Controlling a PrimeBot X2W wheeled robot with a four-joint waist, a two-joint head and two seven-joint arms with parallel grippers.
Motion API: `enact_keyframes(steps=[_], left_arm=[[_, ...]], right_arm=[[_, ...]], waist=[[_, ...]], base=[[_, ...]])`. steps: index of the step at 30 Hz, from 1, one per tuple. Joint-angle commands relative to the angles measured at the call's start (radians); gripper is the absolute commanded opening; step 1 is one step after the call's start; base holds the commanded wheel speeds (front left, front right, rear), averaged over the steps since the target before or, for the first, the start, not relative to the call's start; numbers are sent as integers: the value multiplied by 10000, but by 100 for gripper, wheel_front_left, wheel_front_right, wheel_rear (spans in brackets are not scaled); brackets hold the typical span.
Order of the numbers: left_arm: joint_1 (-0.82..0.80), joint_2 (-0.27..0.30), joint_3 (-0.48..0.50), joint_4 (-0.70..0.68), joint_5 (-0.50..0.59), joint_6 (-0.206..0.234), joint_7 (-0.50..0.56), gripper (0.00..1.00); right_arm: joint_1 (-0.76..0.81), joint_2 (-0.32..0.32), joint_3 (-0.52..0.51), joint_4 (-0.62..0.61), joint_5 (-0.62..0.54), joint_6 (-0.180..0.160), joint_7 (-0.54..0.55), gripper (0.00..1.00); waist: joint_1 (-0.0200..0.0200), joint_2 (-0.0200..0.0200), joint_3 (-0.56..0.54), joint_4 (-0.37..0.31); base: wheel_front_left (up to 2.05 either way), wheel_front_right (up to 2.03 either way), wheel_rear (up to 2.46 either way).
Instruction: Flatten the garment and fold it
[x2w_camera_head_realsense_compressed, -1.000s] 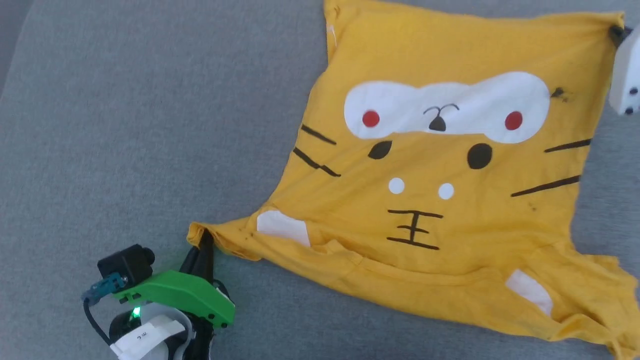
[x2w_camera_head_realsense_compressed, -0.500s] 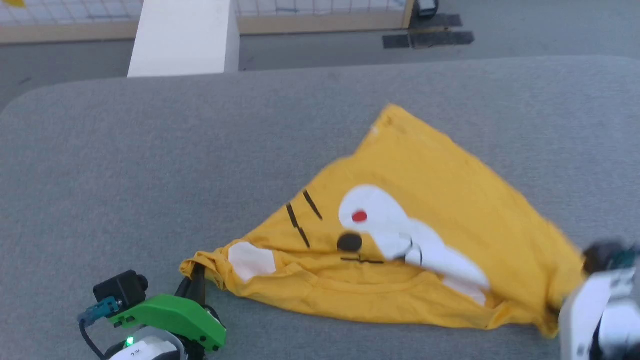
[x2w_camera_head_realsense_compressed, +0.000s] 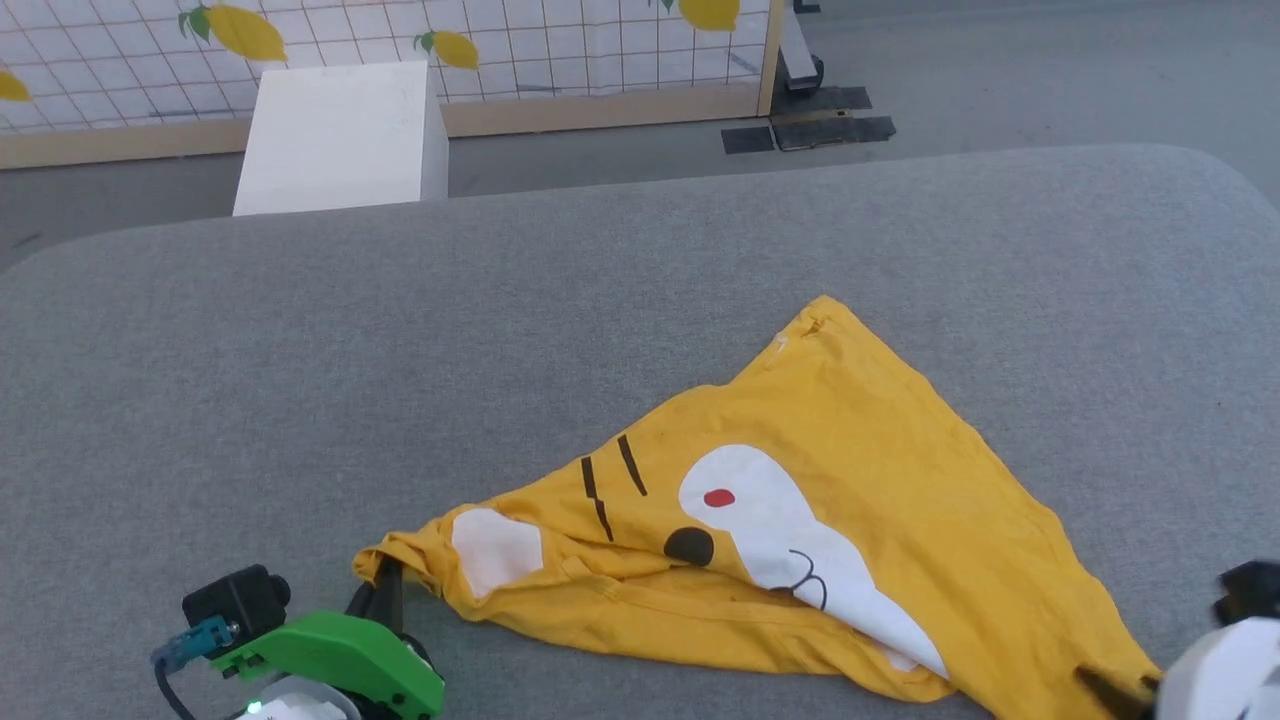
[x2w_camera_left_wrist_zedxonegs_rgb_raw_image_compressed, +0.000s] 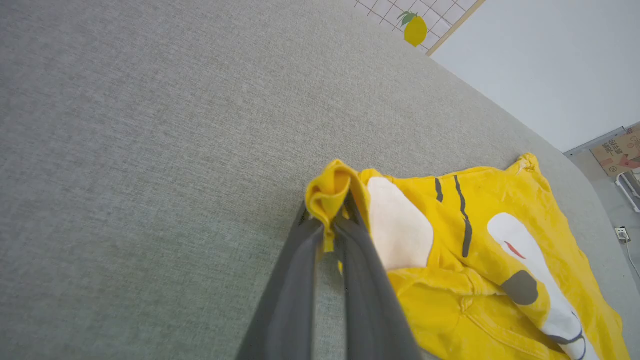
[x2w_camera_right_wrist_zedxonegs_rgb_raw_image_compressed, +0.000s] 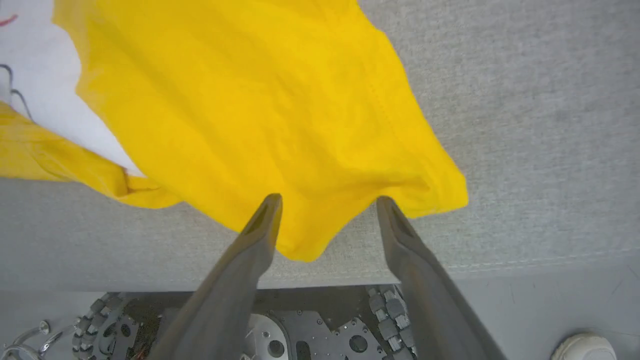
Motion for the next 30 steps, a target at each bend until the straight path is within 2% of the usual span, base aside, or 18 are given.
enact_keyframes(steps=[1, 6, 10, 15, 19, 26, 30], left_arm=[[126, 101, 24, -3, -95, 28, 51, 0], [-21, 121, -88, -106, -52, 48, 139, 0], [-396, 102, -268, -202, 45, 14, 167, 0], [-916, 37, -537, -209, 198, -45, 169, 0], [-1221, -36, -685, -239, 294, -37, 113, 0], [-1458, -151, -782, -333, 345, 3, -94, 0], [-1526, -212, -856, -277, 325, -1, -162, 0]], right_arm=[[-256, -46, -249, -366, 111, -15, 49, 100], [-1725, -344, -1120, -1304, -199, -15, -501, 100], [-3857, -677, -279, -947, -614, -15, -1100, 100], [-6011, -957, 1349, 802, -1235, -15, -2038, 100], [-7533, -1227, 2864, 2400, -1766, -15, -2325, 100], [-9472, -1484, 5160, 4874, -2429, -15, -2194, 100], [-10090, -1583, 5893, 6028, -2647, -15, -1884, 100]], waist=[[1, 0, -21, -4], [1, 0, 210, 29], [1, 0, 782, 215], [1, 0, 1587, 742], [1, 0, 2217, 1148], [1, 0, 2981, 1744], [1, 0, 3207, 1902]], base=[[0, 0, 0], [0, 0, 0], [0, 0, 0], [0, 0, 0], [0, 0, 0], [0, 0, 0], [0, 0, 0]])
